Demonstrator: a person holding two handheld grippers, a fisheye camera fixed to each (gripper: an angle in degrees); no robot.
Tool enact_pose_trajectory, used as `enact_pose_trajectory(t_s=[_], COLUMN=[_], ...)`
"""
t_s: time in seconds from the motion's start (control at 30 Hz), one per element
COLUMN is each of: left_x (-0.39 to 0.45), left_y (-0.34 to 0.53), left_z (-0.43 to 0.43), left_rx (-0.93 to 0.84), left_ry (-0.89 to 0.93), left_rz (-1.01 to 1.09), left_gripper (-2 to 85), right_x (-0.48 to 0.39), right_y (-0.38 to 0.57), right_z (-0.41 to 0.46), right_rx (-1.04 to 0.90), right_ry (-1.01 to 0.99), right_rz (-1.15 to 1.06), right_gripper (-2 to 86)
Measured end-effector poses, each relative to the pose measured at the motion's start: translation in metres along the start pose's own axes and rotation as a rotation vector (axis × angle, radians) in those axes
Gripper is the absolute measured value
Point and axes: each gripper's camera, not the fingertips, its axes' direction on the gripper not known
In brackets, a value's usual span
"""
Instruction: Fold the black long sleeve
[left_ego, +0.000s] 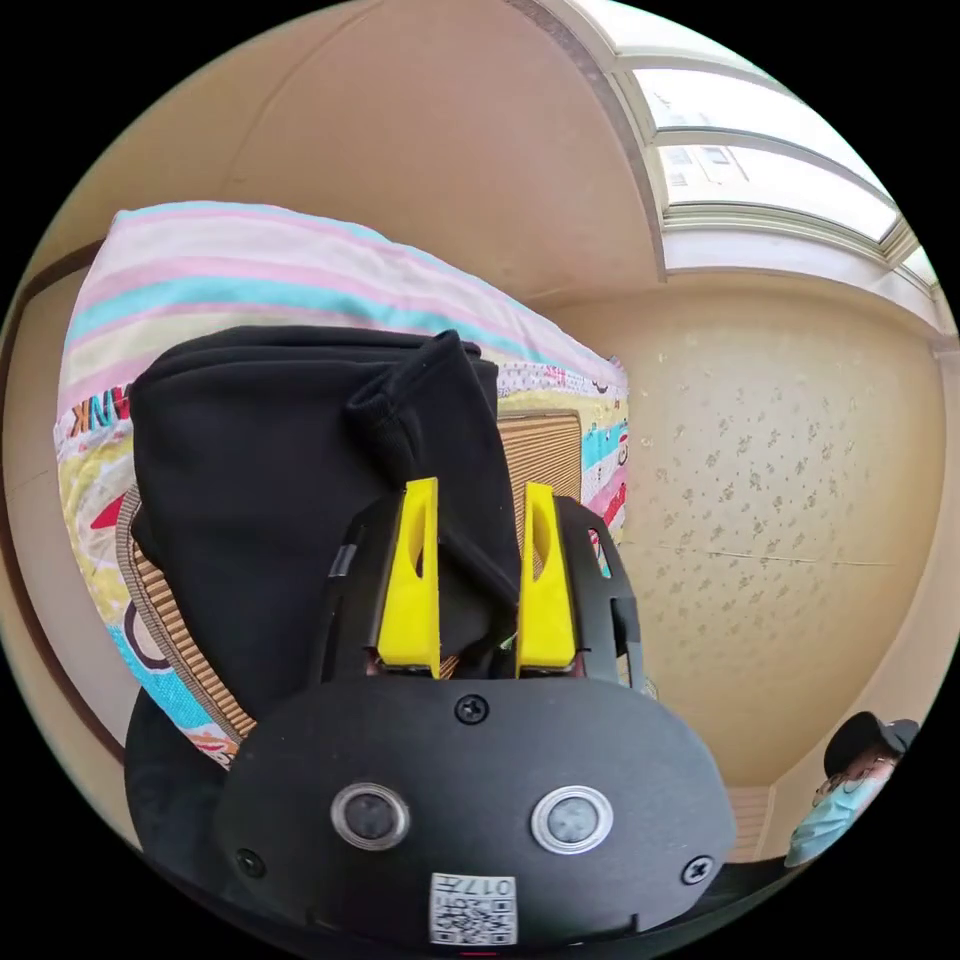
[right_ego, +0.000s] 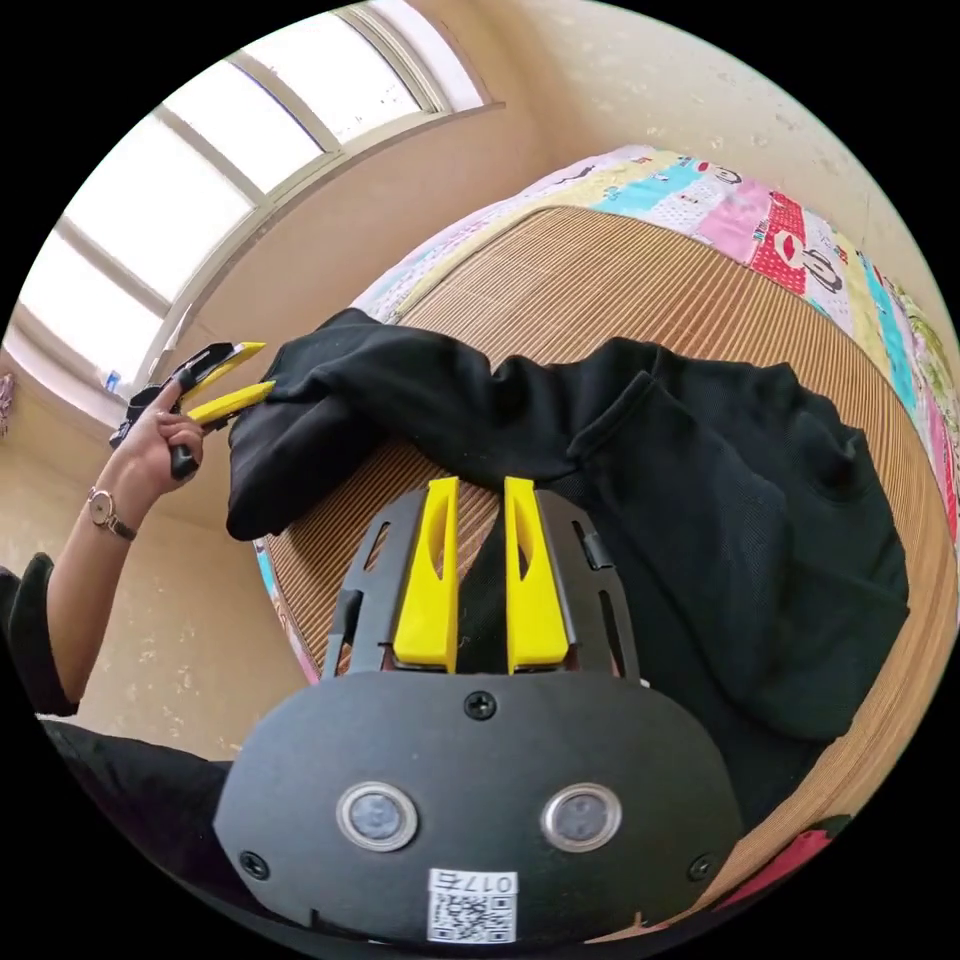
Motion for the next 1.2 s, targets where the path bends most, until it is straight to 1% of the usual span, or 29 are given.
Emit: enact_pose_trajectory(t_s=[0.03,0.07,0.13,0.2,0.23,0.27,0.3,0.33,0.37,0.43,0.47,0.53,0.6,0.63,0.67,0.7,0.73,0.77,0.8,0.83,0.87,0.9,0.93,0.97,1.03,1.1,1.13,1.17,1.2], left_x=[-0.001,-0.003,0.000,0.024,0.034,0.057,0.077,0.085,0.095,0.092,0.080,0.052,0.024,0.020,0.014,0.010,0.009,0.008,0.007,0.006,0.004,0.003,0.003,0.003,0.000,-0.006,-0.009,-0.012,-0.012], left_y=[-0.002,-0.007,-0.014,-0.014,-0.012,-0.007,0.000,0.004,0.013,0.025,0.032,0.043,0.059,0.063,0.071,0.076,0.077,0.074,0.072,0.071,0.072,0.074,0.076,0.077,0.078,0.073,0.071,0.068,0.063], left_z=[0.000,0.000,0.000,-0.016,-0.023,-0.035,-0.042,-0.044,-0.043,-0.033,-0.024,-0.012,-0.005,-0.004,-0.005,-0.006,-0.006,-0.003,-0.003,-0.003,-0.003,-0.001,0.000,0.004,0.010,0.025,0.028,0.033,0.037], left_rx=[0.007,0.002,-0.022,0.028,0.052,0.091,0.103,0.101,0.088,0.042,0.007,-0.035,-0.002,0.014,0.056,0.082,0.076,0.046,0.027,0.024,0.027,0.035,0.036,0.037,0.056,0.052,0.052,0.056,0.054], left_ry=[-0.002,-0.014,-0.001,0.063,0.085,0.113,0.090,0.059,-0.010,-0.063,-0.081,-0.088,-0.074,-0.094,-0.155,-0.170,-0.152,-0.103,-0.083,-0.077,-0.051,0.005,0.029,0.043,0.044,0.082,0.079,0.077,0.086], left_rz=[-0.002,-0.021,-0.010,0.083,0.123,0.219,0.289,0.308,0.320,0.320,0.290,0.173,0.107,0.104,0.089,0.070,0.069,0.072,0.057,0.043,0.025,0.031,0.039,0.045,0.011,-0.080,-0.110,-0.157,-0.186], left_gripper=[4.8,0.8,-0.2,-0.6,-0.6,-0.5,-0.3,0.0,0.6,4.3,8.2,11.4,11.8,11.9,11.9,12.6,12.9,13.7,14.5,14.9,15.5,16.0,16.1,16.2,16.6,16.1,15.7,12.8,7.9], right_x=[0.003,0.015,0.044,0.094,0.108,0.137,0.162,0.173,0.182,0.172,0.161,0.139,0.108,0.102,0.095,0.097,0.103,0.117,0.129,0.134,0.140,0.140,0.139,0.136,0.132,0.135,0.134,0.131,0.129], right_y=[0.007,0.020,0.042,0.074,0.081,0.091,0.096,0.097,0.096,0.085,0.072,0.049,0.018,0.011,0.002,-0.001,-0.002,0.001,0.006,0.009,0.017,0.022,0.023,0.019,0.009,0.003,0.005,0.016,0.030], right_z=[-0.008,-0.024,-0.054,-0.087,-0.093,-0.099,-0.102,-0.105,-0.116,-0.130,-0.131,-0.123,-0.091,-0.078,-0.048,-0.015,-0.003,-0.001,-0.023,-0.038,-0.068,-0.091,-0.098,-0.100,-0.079,-0.040,-0.041,-0.057,-0.077], right_rx=[0.016,0.041,0.086,0.131,0.132,0.102,0.041,0.027,0.059,0.150,0.171,0.176,0.104,0.067,-0.020,-0.124,-0.170,-0.151,-0.043,0.027,0.172,0.283,0.314,0.313,0.191,-0.066,-0.070,-0.007,0.058], right_ry=[0.031,0.102,0.229,0.439,0.478,0.502,0.473,0.450,0.384,0.292,0.254,0.186,0.100,0.103,0.144,0.195,0.205,0.166,0.042,-0.024,-0.114,-0.164,-0.176,-0.180,-0.140,-0.127,-0.149,-0.202,-0.226], right_rz=[0.008,0.044,0.122,0.240,0.269,0.308,0.344,0.372,0.381,0.268,0.194,0.080,-0.087,-0.118,-0.158,-0.146,-0.104,0.001,0.084,0.125,0.190,0.218,0.225,0.220,0.190,0.212,0.200,0.152,0.119], right_gripper=[7.2,7.0,6.7,6.1,5.9,6.0,6.3,6.6,7.3,8.6,9.6,10.8,11.8,11.8,11.5,10.8,9.7,7.6,5.6,4.7,4.4,4.3,4.3,4.4,4.9,4.8,4.5,4.3,4.1])
